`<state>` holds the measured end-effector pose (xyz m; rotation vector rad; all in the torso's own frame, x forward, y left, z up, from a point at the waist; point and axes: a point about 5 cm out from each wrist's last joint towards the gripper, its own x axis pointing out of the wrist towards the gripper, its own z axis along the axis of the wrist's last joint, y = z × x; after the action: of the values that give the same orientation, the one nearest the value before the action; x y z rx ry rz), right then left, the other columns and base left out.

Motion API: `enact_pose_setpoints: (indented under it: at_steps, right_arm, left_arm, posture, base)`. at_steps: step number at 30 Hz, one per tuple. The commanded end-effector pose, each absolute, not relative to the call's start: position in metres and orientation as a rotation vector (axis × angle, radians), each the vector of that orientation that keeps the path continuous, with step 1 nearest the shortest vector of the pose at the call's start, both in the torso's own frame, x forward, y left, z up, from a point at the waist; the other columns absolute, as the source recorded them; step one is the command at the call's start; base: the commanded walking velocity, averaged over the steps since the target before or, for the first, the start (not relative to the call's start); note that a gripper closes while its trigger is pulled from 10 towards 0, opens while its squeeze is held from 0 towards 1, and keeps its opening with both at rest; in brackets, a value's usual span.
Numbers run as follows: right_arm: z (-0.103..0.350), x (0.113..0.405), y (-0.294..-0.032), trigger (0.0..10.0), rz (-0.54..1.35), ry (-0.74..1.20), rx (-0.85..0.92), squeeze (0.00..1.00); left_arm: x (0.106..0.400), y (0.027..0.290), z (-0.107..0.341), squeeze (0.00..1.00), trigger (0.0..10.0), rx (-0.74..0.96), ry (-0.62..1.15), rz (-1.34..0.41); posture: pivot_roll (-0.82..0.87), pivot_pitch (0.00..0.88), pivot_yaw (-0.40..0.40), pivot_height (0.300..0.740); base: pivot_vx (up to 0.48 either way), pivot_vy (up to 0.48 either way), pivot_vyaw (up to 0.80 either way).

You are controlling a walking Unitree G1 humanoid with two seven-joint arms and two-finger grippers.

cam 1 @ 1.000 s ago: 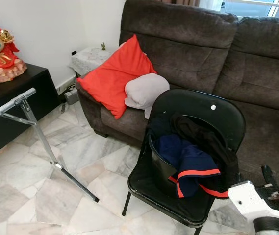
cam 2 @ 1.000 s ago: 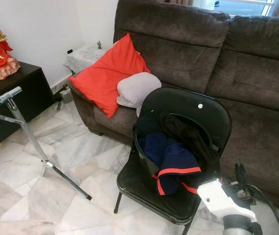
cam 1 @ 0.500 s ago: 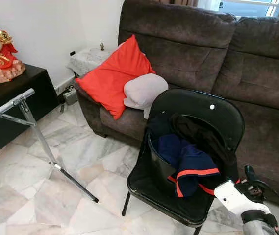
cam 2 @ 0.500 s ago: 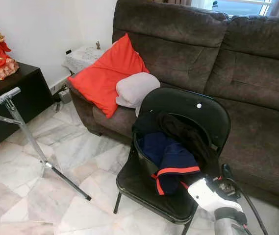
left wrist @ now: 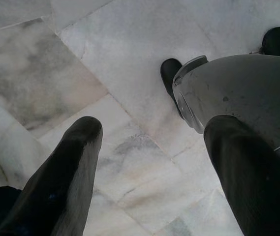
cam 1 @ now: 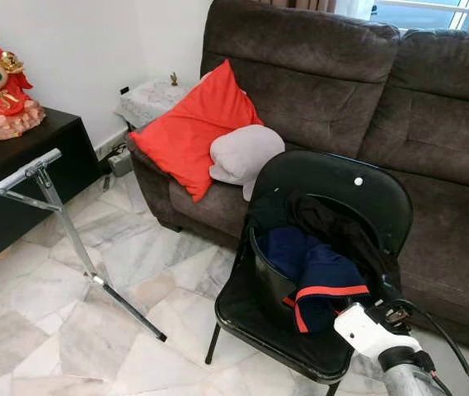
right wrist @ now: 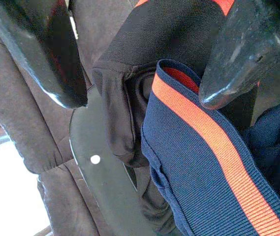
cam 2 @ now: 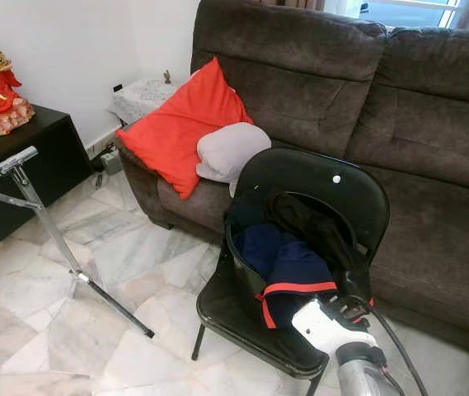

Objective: Hang hanger

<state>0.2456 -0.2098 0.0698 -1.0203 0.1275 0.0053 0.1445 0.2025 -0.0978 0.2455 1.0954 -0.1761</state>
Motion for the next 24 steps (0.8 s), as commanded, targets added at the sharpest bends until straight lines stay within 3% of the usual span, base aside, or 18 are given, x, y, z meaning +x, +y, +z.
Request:
enact_pose_setpoints:
  at_steps: [1,24]
  right_arm:
    - [0.066,0.243,-0.206,10.0,0.028,0.133,-1.010,0.00]
    - [0.059,0.257,-0.201,10.0,0.080,0.134,-1.045,0.00]
  left_arm:
    - [0.135,0.195,-0.103,0.00,10.0,0.225,1.137,-0.210]
    - [0.134,0.194,-0.103,0.00,10.0,0.224,1.136,-0.210]
  posture:
    - [-0.03,0.070,0.030,0.740]
    - [-0.03,0.063,0.029,0.740]
  base:
    - [0.000,0.000,0.00]
    - [0.000,0.000,0.00]
